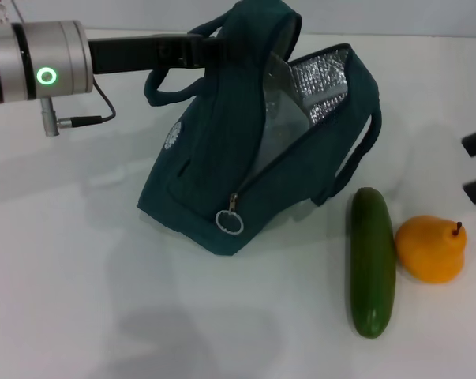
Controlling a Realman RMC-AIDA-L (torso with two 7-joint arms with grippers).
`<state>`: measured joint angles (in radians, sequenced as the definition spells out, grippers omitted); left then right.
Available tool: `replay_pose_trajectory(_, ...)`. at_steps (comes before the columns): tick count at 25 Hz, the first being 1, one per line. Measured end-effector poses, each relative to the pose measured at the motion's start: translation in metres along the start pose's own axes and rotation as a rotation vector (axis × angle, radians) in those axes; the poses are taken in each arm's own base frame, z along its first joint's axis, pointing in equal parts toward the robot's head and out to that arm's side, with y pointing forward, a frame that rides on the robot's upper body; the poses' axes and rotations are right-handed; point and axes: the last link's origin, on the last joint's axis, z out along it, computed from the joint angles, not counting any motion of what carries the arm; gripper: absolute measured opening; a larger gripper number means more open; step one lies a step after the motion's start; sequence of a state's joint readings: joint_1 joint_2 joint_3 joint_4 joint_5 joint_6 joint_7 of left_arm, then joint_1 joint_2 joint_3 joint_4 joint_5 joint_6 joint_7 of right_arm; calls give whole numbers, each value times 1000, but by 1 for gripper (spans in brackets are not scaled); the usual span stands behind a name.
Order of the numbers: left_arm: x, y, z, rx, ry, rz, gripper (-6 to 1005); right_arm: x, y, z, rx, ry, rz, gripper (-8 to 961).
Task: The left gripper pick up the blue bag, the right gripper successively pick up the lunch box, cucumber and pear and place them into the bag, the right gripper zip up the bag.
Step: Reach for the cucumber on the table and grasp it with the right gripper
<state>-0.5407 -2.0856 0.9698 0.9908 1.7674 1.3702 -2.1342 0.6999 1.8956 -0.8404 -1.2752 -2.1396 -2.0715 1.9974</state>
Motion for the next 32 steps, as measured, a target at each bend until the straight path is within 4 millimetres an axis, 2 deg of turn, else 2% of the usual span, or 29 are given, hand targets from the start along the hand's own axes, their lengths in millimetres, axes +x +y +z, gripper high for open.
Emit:
replay_pose_trajectory(3,0,0,0,0,1,-1,59,-14,-11,7,52,43,99,769)
replay_pose_trajectory(8,1,-1,-1,3,-1,4,60,-32,-12,16,55,31,255,768)
replay_pose_trajectory(18,8,-1,0,16,-25,44,60,-54,-22,35,168,213,566,769)
replay_pose_trajectory(26,9,-4,0,33,-21,60,60,-28,-40,53,178,259,708,764)
replay_pose_trajectory(32,5,-8,-2,52,-26,60,60,-22,-50,67,249,277,713,759)
